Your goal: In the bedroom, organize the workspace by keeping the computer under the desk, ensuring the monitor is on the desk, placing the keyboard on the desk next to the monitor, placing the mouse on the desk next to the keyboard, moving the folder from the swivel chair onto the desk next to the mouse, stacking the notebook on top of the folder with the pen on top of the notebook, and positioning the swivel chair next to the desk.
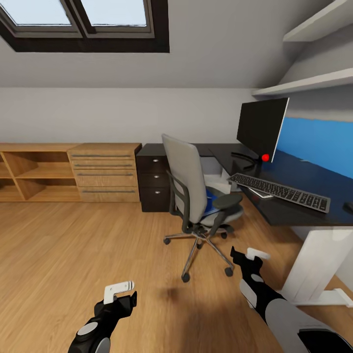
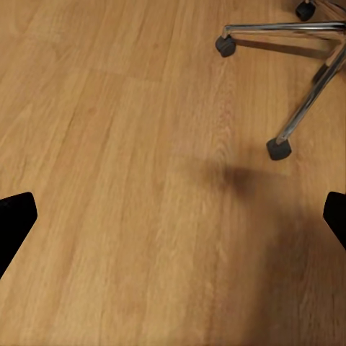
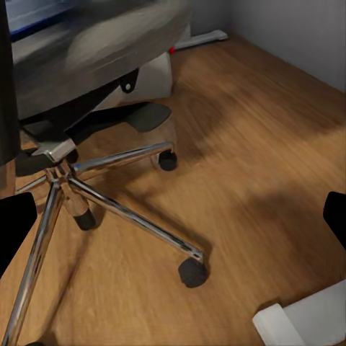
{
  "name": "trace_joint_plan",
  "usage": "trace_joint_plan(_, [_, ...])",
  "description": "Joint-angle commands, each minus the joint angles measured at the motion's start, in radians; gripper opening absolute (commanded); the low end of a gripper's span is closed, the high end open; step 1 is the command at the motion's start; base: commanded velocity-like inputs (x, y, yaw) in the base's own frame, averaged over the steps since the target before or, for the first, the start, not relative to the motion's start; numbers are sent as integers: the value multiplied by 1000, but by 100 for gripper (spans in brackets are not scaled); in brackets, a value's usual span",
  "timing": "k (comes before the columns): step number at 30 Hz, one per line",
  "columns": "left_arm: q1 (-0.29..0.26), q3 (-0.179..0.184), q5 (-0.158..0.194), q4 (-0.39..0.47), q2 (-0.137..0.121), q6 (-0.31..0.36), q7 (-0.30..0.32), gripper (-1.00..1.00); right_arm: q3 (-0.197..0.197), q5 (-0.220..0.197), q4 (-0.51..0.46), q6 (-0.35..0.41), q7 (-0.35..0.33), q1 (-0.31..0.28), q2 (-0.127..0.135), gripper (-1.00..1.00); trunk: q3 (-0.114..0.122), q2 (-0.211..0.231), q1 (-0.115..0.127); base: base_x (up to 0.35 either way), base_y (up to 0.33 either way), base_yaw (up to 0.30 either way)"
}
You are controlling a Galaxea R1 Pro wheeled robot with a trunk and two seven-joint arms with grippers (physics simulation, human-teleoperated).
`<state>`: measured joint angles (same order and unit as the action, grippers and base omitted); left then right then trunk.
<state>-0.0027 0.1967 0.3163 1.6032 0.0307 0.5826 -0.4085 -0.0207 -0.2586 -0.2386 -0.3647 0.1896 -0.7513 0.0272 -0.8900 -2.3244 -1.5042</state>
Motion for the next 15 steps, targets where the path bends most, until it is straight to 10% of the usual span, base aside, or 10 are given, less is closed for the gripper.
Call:
trace_joint_plan(1, [0,1,10,1,0,2,-9,100,-4,-5,0,-10,1,0,0,100,-4,-8,-4,0,0,0])
trace_joint_plan(10, [0,-1,10,1,0,2,-9,100,-5,-2,-3,26,18,-18,7,100,-32,-71,-38,0,0,0])
trace_joint_plan(15, [0,-3,10,3,-1,2,-10,100,-5,-5,0,100,50,-102,52,100,-45,-99,-54,0,0,0])
